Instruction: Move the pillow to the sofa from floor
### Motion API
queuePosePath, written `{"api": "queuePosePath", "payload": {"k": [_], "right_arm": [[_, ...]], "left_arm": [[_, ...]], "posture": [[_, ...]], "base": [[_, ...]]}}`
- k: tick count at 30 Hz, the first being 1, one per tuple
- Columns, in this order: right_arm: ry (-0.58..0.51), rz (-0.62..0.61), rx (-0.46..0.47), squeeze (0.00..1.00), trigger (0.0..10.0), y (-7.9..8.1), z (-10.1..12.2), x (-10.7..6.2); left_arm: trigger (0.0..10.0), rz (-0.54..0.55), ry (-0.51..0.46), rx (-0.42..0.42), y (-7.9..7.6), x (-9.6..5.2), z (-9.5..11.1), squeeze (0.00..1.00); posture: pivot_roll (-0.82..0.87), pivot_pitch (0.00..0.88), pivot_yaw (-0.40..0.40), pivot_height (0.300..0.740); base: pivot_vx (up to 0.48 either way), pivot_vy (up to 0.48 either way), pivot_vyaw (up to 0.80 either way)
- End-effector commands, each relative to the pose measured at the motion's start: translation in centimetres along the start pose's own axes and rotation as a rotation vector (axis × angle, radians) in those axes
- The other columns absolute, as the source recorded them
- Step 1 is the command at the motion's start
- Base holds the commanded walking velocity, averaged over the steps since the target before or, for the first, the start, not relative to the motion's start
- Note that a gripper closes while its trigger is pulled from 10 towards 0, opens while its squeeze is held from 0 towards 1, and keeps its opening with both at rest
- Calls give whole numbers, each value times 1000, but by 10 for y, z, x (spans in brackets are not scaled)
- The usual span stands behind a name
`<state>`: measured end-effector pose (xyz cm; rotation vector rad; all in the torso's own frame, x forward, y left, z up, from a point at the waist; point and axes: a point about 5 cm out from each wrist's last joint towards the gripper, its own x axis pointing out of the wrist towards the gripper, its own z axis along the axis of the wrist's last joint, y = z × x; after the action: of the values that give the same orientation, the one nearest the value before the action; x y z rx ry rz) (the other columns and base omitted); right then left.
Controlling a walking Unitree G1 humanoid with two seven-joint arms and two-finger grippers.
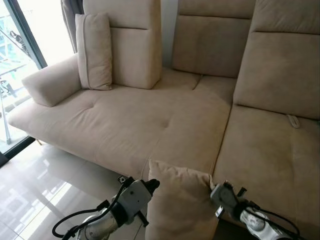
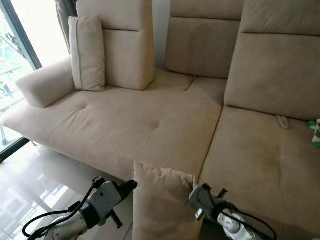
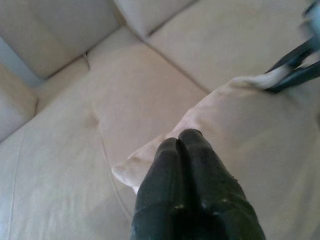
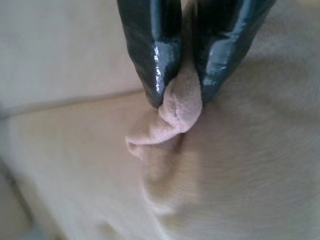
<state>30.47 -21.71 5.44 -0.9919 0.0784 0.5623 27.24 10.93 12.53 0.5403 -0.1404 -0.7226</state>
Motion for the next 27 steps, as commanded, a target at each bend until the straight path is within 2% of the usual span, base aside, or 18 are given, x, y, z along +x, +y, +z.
{"api": "queuePosePath", "payload": {"k": [1, 5, 6, 9, 14, 15, 18, 19, 22, 24, 27], "right_arm": [[-52, 81, -85, 0, 0, 13, 4, -4], [-85, 96, -129, 0, 0, 13, 6, -6], [-101, 97, -144, 0, 0, 11, 7, -6], [-119, 96, -162, 0, 0, 11, 9, -6], [-188, 104, -228, 0, 0, 11, 19, -5], [-211, 108, -254, 0, 0, 11, 22, -4], [-211, 108, -254, 0, 0, 11, 22, -4], [-244, 117, -289, 0, 0, 10, 28, -2], [-314, 132, -349, 0, 0, 9, 40, 0], [-314, 132, -349, 0, 0, 9, 40, 0], [-381, 116, -384, 0, 0, 7, 52, 0]], "left_arm": [[10000, -37, 44, 36, 2, 0, -10, 1000], [10000, -80, 62, 63, 5, 3, -13, 1000], [10000, -94, 78, 98, 7, 5, -16, 1000], [10000, -102, 91, 126, 8, 8, -19, 1000], [10000, -181, 137, 199, 15, 13, -27, 976], [10000, -220, 162, 227, 16, 13, -31, 271], [10000, -220, 162, 227, 16, 13, -31, 271], [10000, -249, 187, 249, 20, 13, -35, 0], [10000, -280, 234, 291, 27, 14, -40, 0], [10000, -280, 234, 291, 27, 14, -40, 0], [10000, -349, 345, 386, 36, 10, -54, 0]], "posture": [[160, 87, 48, 573], [144, 78, 45, 573], [125, 65, 39, 573], [122, 64, 38, 573], [94, 38, 29, 573], [90, 31, 32, 573], [90, 31, 32, 573], [86, 20, 38, 573], [88, 6, 32, 573], [88, 6, 32, 573], [86, 0, 12, 573]], "base": [[0, 0, 0], [0, 0, 0], [0, 0, 0], [0, 0, 0], [0, 0, 0], [0, 0, 0], [0, 0, 0], [0, 0, 0], [0, 0, 0], [0, 0, 0], [0, 0, 0]]}}
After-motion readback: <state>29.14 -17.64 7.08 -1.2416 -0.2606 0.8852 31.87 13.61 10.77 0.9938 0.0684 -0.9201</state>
